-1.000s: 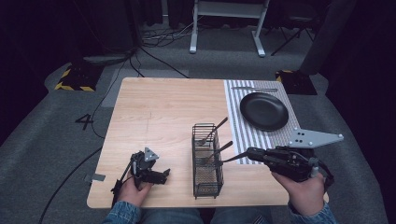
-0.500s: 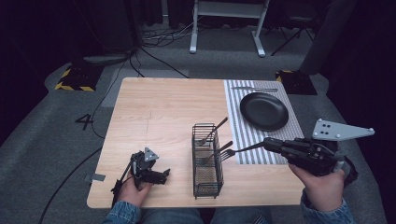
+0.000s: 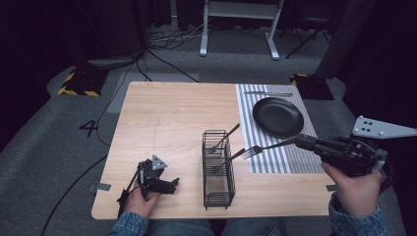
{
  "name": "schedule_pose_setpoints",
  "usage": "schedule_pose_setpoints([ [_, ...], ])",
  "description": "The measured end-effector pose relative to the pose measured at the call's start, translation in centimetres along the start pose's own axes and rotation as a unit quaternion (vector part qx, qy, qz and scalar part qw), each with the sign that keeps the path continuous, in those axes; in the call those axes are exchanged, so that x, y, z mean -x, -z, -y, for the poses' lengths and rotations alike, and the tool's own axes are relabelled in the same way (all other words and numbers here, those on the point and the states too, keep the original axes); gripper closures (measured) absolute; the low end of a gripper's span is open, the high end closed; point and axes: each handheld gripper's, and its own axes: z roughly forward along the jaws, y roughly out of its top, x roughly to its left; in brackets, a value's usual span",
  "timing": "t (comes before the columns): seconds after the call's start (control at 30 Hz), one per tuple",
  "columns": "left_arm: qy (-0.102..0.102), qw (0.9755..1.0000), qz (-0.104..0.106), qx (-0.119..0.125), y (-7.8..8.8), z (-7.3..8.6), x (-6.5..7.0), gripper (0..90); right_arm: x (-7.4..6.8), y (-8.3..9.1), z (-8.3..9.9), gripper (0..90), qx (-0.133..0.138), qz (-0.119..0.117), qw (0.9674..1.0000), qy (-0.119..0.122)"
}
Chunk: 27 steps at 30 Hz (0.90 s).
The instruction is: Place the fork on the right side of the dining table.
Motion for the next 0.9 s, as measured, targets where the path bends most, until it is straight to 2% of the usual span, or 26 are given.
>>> schedule_pose_setpoints([
  [0.53,-0.002,1.0000,-0.004,0.002,0.1,0.1,0.0,0.7,2.9,2.1,0.0,86.9,0.014,0.036,0.9990,-0.025],
  [0.9,0.000,1.0000,-0.002,0.002,0.2,0.2,0.1,0.8,6.3,1.5,1.2,86.9,0.003,0.074,0.9958,-0.055],
])
